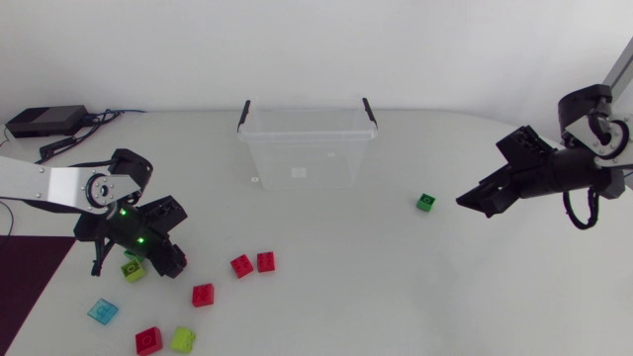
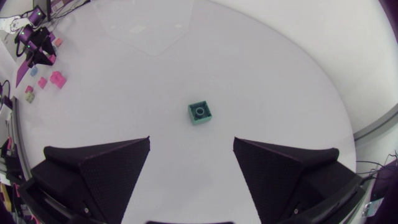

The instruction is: Pick up the duplo bricks and place them in the container

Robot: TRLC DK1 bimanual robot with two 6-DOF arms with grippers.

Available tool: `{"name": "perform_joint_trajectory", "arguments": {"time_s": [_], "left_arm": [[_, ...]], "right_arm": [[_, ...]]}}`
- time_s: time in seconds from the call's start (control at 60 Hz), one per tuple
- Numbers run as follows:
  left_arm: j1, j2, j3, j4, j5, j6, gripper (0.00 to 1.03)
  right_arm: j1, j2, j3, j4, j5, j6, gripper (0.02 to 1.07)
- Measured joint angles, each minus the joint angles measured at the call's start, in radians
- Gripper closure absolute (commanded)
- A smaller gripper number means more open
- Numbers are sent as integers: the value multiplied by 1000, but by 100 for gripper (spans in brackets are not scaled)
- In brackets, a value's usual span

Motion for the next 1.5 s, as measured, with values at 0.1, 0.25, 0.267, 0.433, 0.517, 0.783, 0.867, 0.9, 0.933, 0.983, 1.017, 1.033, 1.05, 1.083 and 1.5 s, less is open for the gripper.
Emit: {"name": "perform_joint_trajectory", "arguments": {"time_s": [0.1,0.25,0.267,0.433,0.517,0.783,0.867,0.9,0.933,0.983,1.017,1.033,1.05,1.083,1.5], "left_arm": [[0,0,4,-19,3,22,70],[0,-19,5,-57,2,43,70],[0,-25,5,-60,2,44,70],[-6,-148,16,-167,58,44,70],[-17,-207,51,-222,103,44,70],[-51,-291,241,-274,240,22,70],[-55,-288,291,-274,276,0,70],[-61,-281,318,-271,287,-14,70],[-68,-272,336,-265,298,-21,70],[-80,-257,355,-253,317,-42,70],[-85,-250,360,-242,321,-54,70],[-89,-247,364,-234,325,-61,70],[-93,-241,367,-222,330,-72,70],[-100,-232,376,-205,337,-88,70],[-226,-71,533,148,372,-327,67]], "right_arm": [[22,75,39,-8,-2,-36,15],[53,181,87,-8,-1,-63,16],[56,192,93,-8,-1,-63,16],[74,302,169,-4,15,-63,16],[85,357,203,-1,24,-63,16],[116,456,289,2,51,-63,31],[130,475,306,7,75,-63,40],[139,486,311,17,89,-63,44],[145,497,316,24,97,-63,49],[154,516,324,32,106,-63,60],[156,527,327,34,114,-63,65],[158,532,328,37,116,-63,65],[159,538,328,40,120,-63,65],[160,547,329,42,124,-63,67],[174,431,310,-16,165,-62,77]]}}
